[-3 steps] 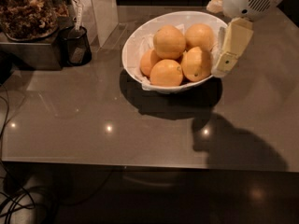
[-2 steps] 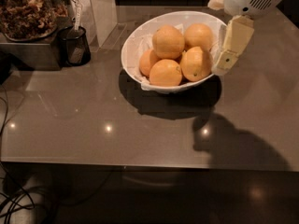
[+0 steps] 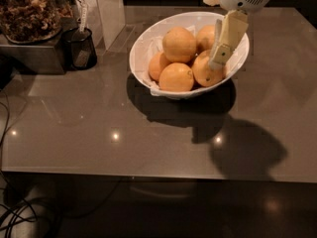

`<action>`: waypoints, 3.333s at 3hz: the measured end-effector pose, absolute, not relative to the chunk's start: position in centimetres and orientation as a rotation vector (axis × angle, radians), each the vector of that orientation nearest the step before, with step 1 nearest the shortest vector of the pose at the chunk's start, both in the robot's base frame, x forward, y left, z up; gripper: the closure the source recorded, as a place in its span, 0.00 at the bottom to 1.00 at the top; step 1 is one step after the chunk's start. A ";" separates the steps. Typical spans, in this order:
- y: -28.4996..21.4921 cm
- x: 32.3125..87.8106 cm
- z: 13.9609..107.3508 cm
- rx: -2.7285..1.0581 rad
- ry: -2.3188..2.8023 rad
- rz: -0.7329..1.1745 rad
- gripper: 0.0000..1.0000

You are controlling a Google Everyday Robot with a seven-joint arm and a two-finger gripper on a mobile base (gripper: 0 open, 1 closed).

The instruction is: Pick orange from white bowl

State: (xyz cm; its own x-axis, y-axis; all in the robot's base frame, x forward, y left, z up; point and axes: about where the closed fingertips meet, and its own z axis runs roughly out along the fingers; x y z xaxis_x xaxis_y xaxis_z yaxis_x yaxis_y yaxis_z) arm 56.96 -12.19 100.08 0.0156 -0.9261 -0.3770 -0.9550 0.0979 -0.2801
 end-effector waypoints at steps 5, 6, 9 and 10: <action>-5.0 63.0 96.9 -1.905 1.772 0.321 0.00; -3.3 63.6 94.7 -1.955 1.767 0.386 0.00; -5.2 63.5 91.8 -2.017 1.870 0.377 0.18; -5.2 63.5 91.8 -2.017 1.870 0.377 0.42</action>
Offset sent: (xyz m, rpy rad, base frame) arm 0.0235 0.0258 0.0000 0.0215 -0.0020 0.0724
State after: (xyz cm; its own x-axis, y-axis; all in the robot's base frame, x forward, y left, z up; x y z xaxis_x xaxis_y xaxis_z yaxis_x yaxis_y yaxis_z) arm 63.51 -5.21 91.77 0.0871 -0.8978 -0.4317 -0.9949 -0.0566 -0.0830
